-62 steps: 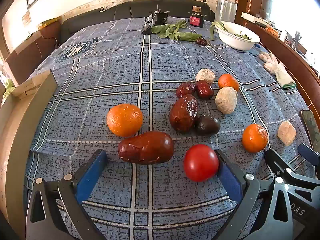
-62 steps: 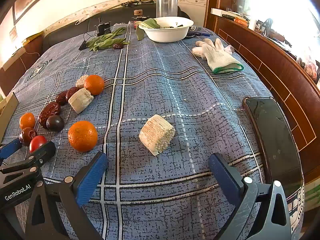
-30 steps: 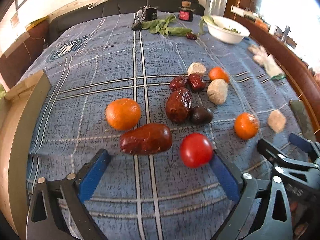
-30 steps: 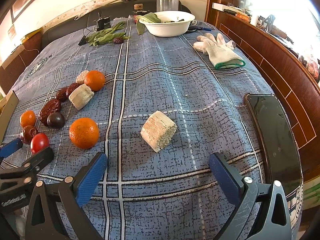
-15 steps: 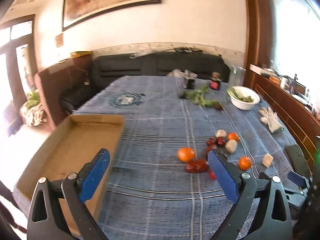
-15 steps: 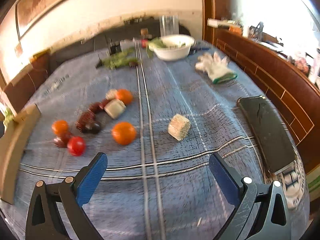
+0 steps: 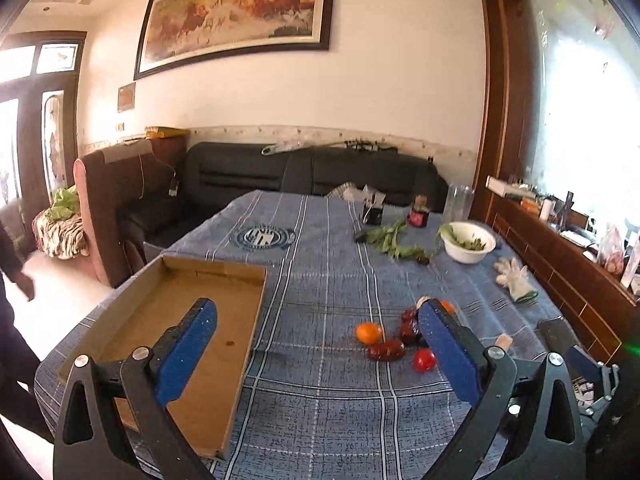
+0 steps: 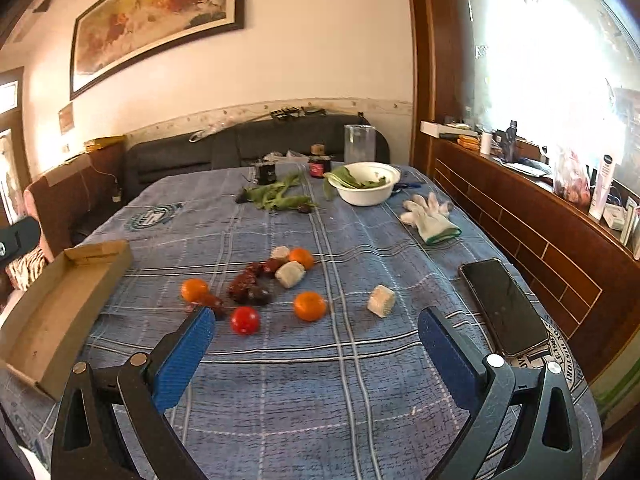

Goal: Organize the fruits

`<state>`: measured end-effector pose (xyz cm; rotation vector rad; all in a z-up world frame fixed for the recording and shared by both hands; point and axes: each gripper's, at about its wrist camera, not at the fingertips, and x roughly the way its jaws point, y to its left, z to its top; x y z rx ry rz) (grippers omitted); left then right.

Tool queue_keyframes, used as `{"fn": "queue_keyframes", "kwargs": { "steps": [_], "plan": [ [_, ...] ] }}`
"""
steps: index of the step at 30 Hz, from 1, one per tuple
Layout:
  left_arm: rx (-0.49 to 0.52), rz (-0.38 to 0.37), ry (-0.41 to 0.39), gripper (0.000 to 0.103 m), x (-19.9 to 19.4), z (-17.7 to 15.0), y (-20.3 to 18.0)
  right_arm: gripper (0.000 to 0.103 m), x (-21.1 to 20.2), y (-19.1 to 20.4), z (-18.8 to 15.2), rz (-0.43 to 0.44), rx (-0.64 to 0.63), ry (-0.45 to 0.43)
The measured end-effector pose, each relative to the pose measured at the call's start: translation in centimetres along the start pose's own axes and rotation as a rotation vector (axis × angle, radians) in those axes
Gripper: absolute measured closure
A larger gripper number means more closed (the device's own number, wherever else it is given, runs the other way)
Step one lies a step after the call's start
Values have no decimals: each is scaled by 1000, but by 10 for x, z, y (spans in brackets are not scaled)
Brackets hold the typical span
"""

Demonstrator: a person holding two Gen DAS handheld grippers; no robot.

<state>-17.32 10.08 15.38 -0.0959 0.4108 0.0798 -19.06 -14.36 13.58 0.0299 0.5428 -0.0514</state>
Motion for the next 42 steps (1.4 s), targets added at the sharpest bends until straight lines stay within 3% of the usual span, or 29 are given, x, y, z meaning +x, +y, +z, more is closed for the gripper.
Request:
{"fn": "queue_keyframes", "kwargs": {
  "steps": [18, 42],
  "plan": [
    [-16, -50, 17, 0, -21, -4, 12, 0, -19, 23, -7, 27, -52, -6],
    [26, -80, 133, 0, 25, -17, -11, 0, 21, 1, -16, 45, 5, 79]
  ]
}}
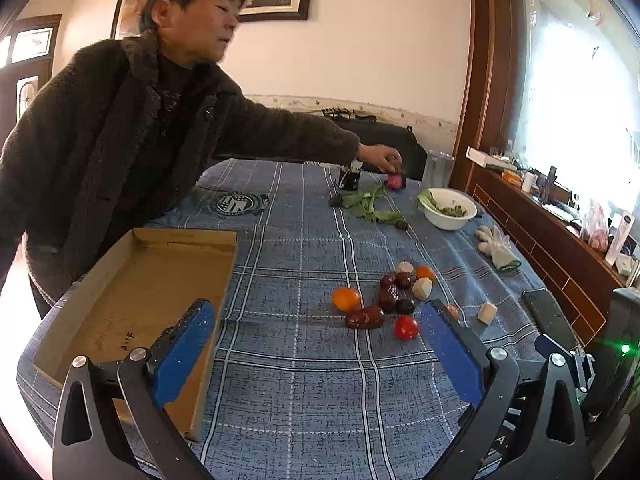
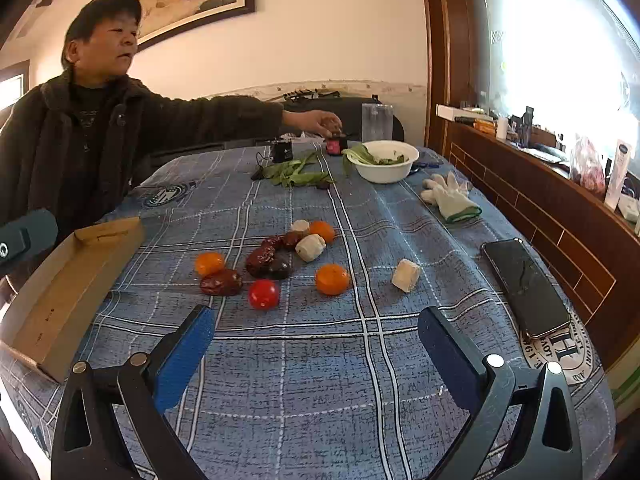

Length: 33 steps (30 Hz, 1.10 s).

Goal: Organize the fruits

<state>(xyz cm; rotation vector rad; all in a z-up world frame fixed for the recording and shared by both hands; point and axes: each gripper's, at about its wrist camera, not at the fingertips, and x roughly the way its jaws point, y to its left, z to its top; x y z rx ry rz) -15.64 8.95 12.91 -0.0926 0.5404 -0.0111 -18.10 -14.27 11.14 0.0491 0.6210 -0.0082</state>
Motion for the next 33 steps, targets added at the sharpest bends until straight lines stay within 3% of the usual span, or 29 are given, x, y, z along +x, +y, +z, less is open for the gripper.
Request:
{"fn": "queue_keyframes", "kwargs": {
  "steps": [9, 17, 20, 23, 25, 27, 28, 31, 33],
  "plan": [
    [14, 12, 59, 0, 33, 1, -5, 0, 18, -30, -2, -17, 27, 41],
    [-61, 34, 114, 0, 61, 7, 20, 0, 25, -78, 5, -66, 48, 58],
    [-61, -1, 141, 0, 72, 9, 19, 0, 30, -90, 16, -54, 62, 63],
    [-37, -42, 171, 1, 86, 9, 12, 3, 37, -92, 26, 12, 63, 73],
    [-17, -64, 207, 6, 97, 5, 4, 6, 46, -88, 30, 69, 61, 90],
    [5, -109, 242, 25, 104, 1, -3, 12, 58, -82, 32, 123, 57, 122],
    [21, -134, 263, 29, 108, -3, -9, 17, 63, -79, 33, 138, 52, 136],
    [66, -152, 289, 32, 118, -10, -20, 28, 79, -69, 32, 161, 25, 180],
    [73, -137, 300, 32, 126, -10, -22, 29, 87, -62, 32, 162, 5, 195]
  ]
}}
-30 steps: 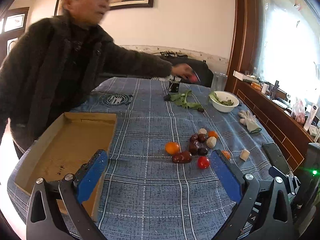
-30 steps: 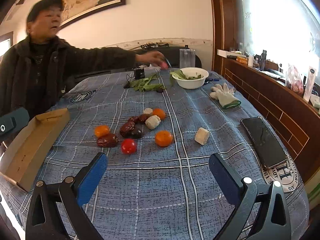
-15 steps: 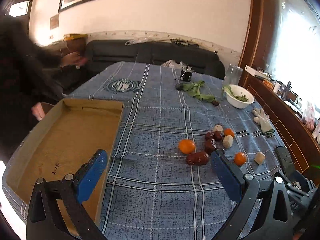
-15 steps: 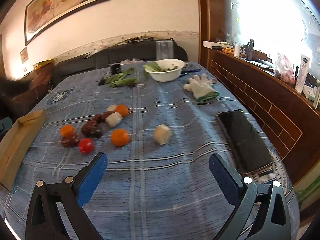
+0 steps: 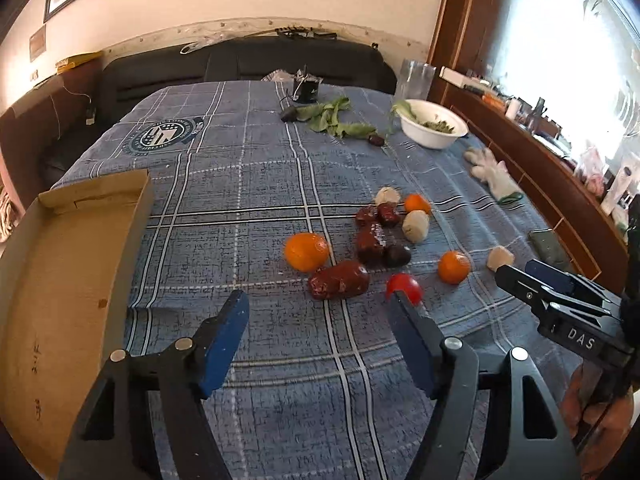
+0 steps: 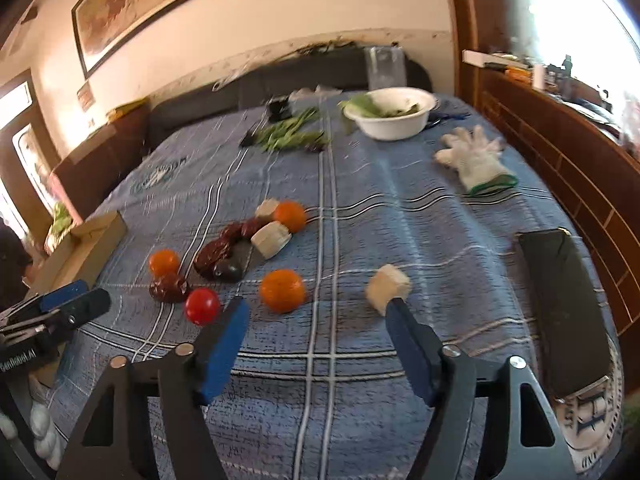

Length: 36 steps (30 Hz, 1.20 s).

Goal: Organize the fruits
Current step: 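Grasp a mandarin orange with the left tool while the right tool grasps another orange, then carry both held oranges over the cardboard box with both tools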

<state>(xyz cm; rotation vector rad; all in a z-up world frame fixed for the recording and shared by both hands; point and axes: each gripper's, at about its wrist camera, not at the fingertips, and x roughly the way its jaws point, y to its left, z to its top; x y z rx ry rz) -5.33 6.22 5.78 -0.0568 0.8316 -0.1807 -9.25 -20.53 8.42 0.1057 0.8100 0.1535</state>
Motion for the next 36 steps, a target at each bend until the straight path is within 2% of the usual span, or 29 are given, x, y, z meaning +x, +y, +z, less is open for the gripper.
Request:
{"fn": "queue_keyframes", "kwargs": {
  "steps": [5, 10, 13, 15, 16, 18, 19, 21, 23, 24, 25, 30, 36],
  "plan": [
    [-41, 27, 24, 32, 28, 22, 11, 29, 23, 8, 9, -9, -15, 26],
    [-45, 18, 52, 33, 59, 36, 13, 29, 40, 13, 14, -6, -13, 40],
    [-30, 7, 90, 48, 78, 38, 13, 29, 46, 16, 14, -8, -24, 51],
    [-52, -28, 126, 69, 87, 35, 17, 29, 49, 18, 13, -6, -32, 60],
    [-86, -69, 136, 69, 91, 33, 23, 29, 51, 18, 12, -6, -36, 64],
    [-100, -81, 126, 69, 89, 32, 27, 29, 54, 19, 12, -11, -42, 69],
    [-98, -79, 125, 69, 90, 31, 26, 32, 55, 19, 11, -15, -45, 71],
    [-75, -59, 116, 69, 90, 30, 21, 42, 61, 21, 10, -18, -46, 90],
    [-49, -38, 106, 69, 90, 29, 17, 57, 65, 22, 9, -34, -50, 97],
    [-46, -33, 103, 70, 90, 29, 16, 61, 64, 22, 9, -27, -51, 95],
    [-52, -34, 107, 70, 88, 29, 17, 68, 64, 22, 9, -13, -46, 99],
    [-79, -47, 65, 71, 60, 28, 21, 68, 48, 26, 8, -8, -40, 74],
    [-132, -74, -3, 70, 4, 21, 40, 68, 15, 49, 13, 24, -56, 14]
  ]
}}
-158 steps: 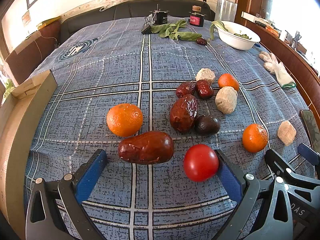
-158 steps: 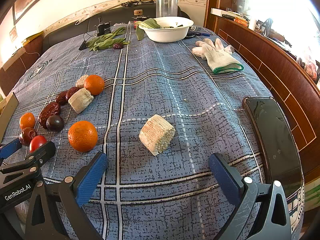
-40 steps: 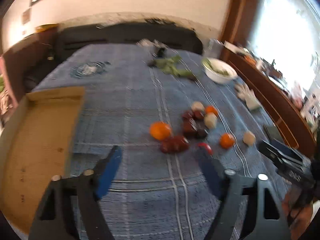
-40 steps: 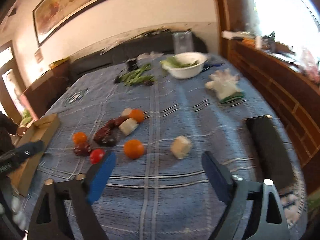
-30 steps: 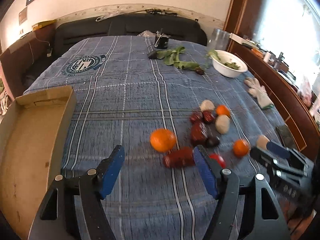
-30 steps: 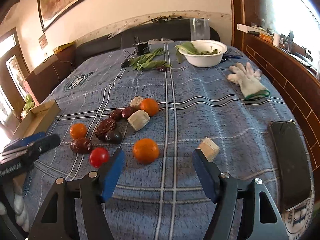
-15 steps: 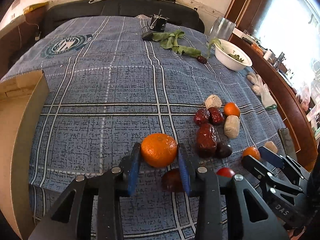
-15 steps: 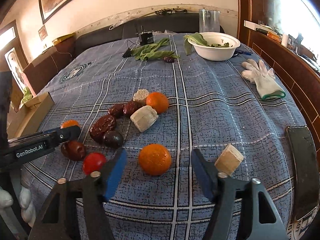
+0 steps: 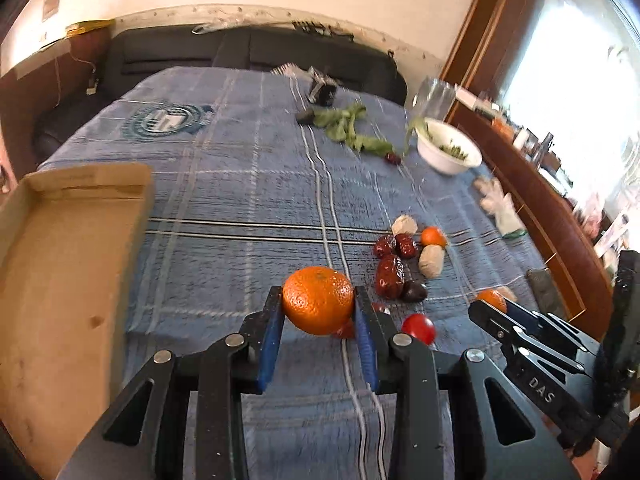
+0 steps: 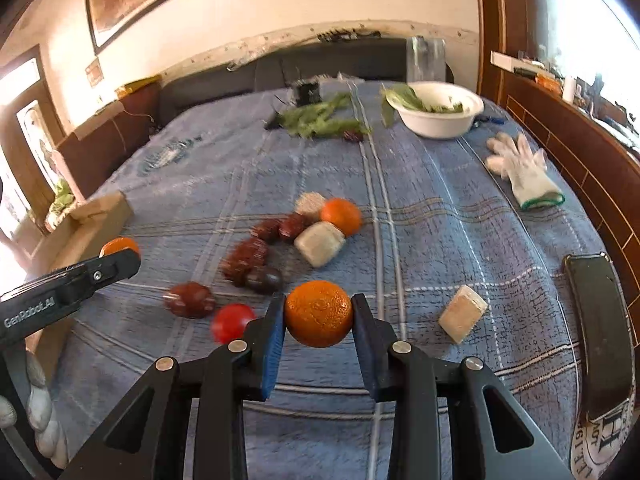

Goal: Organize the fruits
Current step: 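Carry both held oranges over the cardboard box with both tools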

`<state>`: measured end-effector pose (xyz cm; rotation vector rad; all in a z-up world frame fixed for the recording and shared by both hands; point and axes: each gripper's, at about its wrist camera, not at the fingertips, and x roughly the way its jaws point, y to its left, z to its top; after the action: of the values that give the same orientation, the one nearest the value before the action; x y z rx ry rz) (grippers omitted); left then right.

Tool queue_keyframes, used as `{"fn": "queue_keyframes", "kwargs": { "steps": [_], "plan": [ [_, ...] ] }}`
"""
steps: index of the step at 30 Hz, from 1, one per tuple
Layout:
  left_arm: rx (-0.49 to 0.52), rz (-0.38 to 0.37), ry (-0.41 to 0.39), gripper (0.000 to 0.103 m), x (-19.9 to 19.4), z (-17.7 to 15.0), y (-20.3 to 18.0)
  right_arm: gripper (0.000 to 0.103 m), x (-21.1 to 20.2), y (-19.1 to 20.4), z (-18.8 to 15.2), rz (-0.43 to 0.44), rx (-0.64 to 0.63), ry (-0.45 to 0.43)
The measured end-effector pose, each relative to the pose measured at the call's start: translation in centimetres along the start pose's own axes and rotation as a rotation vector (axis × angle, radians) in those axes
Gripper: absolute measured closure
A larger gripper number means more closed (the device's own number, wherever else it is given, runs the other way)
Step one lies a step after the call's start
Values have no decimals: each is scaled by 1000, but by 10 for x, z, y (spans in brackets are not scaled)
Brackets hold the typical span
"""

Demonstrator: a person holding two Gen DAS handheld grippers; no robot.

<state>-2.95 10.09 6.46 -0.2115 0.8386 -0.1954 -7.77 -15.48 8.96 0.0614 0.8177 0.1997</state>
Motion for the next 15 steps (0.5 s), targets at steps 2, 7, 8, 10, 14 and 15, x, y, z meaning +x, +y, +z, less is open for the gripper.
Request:
{"fn": "queue_keyframes", "kwargs": {
  "steps": [2, 7, 8, 10, 14, 15],
  "plan": [
    [-27, -2, -21, 70, -22, -3, 12, 68, -14, 17, 2, 22, -25, -21],
    [-66, 77, -92, 70, -78, -5, 52, 68, -49, 79, 18, 138, -108, -83],
    [-71, 111, -113, 70, -91, -4, 64, 68, -55, 93, 22, 166, -127, -93],
    [-76, 163, -136, 70, -108, -4, 82, 67, -64, 126, 31, 224, -182, -108],
    [-125, 268, -130, 70, -123, -3, 129, 67, -62, 195, 43, 344, -288, -80],
    [-149, 288, -114, 70, -121, -4, 143, 67, -56, 210, 43, 365, -303, -63]
  ]
}}
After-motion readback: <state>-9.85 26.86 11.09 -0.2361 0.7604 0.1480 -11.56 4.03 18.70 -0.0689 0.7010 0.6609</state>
